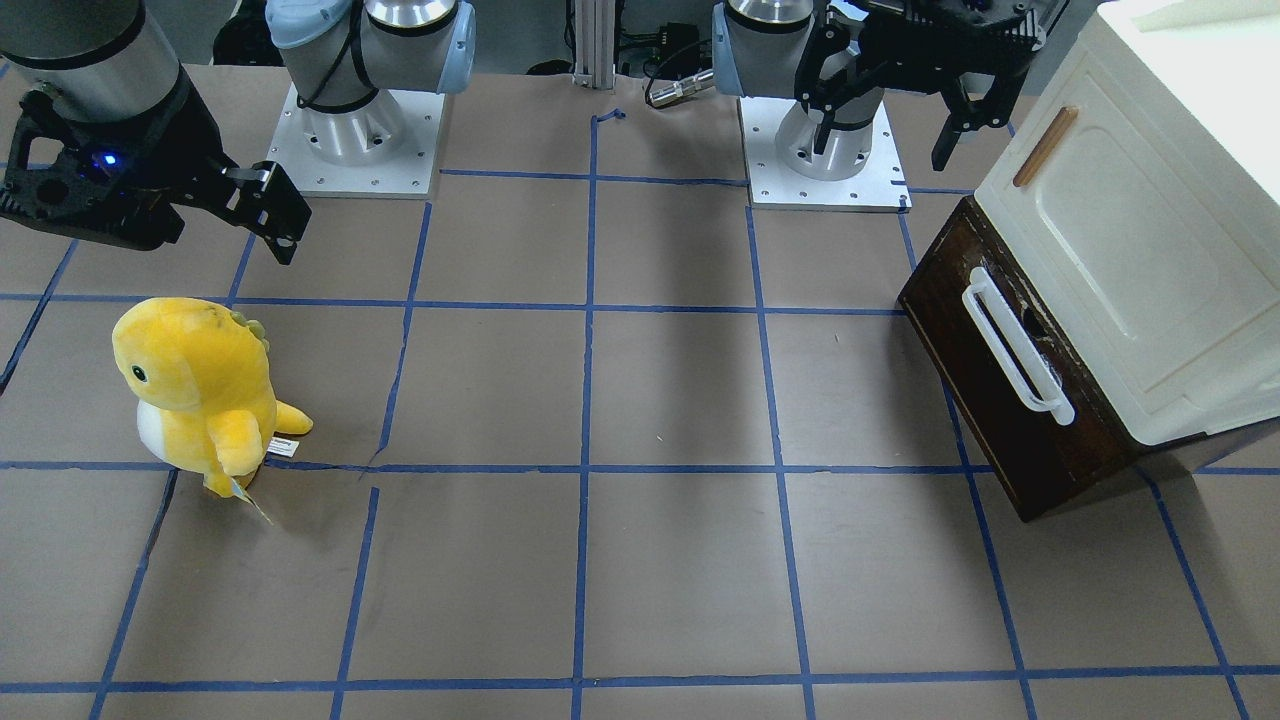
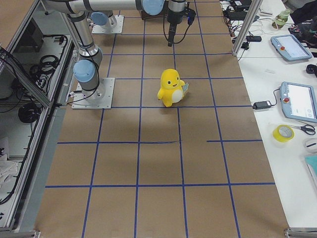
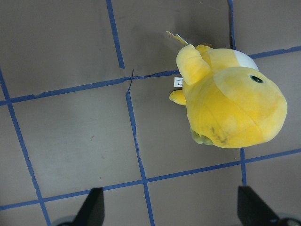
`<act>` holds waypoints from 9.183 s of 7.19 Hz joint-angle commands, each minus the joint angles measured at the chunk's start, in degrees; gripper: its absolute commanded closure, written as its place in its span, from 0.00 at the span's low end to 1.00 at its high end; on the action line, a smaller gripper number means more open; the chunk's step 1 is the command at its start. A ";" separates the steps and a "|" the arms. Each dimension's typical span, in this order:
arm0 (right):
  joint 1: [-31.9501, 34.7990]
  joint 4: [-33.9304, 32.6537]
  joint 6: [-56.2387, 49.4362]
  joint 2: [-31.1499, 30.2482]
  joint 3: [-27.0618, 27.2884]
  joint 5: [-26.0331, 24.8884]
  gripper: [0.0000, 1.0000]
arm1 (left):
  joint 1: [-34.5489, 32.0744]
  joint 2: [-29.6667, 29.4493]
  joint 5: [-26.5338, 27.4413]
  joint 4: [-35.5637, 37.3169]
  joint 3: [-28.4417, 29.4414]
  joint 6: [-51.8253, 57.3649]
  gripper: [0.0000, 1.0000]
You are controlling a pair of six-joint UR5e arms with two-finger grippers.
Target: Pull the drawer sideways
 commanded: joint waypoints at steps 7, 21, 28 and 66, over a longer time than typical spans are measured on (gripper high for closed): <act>0.00 0.00 0.00 0.00 0.00 0.00 0.00 | 0.65 -2.93 -0.37 5.56 -0.97 -1.87 0.00; 0.00 0.00 0.00 0.00 0.00 0.00 0.00 | -15.37 -19.72 50.58 10.85 -18.43 -41.32 0.00; 0.00 0.00 0.00 0.00 0.00 0.00 0.00 | -4.12 -30.00 68.86 10.05 -23.80 -43.16 0.01; 0.00 0.00 0.00 0.00 0.00 0.00 0.00 | -2.51 -31.77 78.38 8.12 -27.68 -48.63 0.88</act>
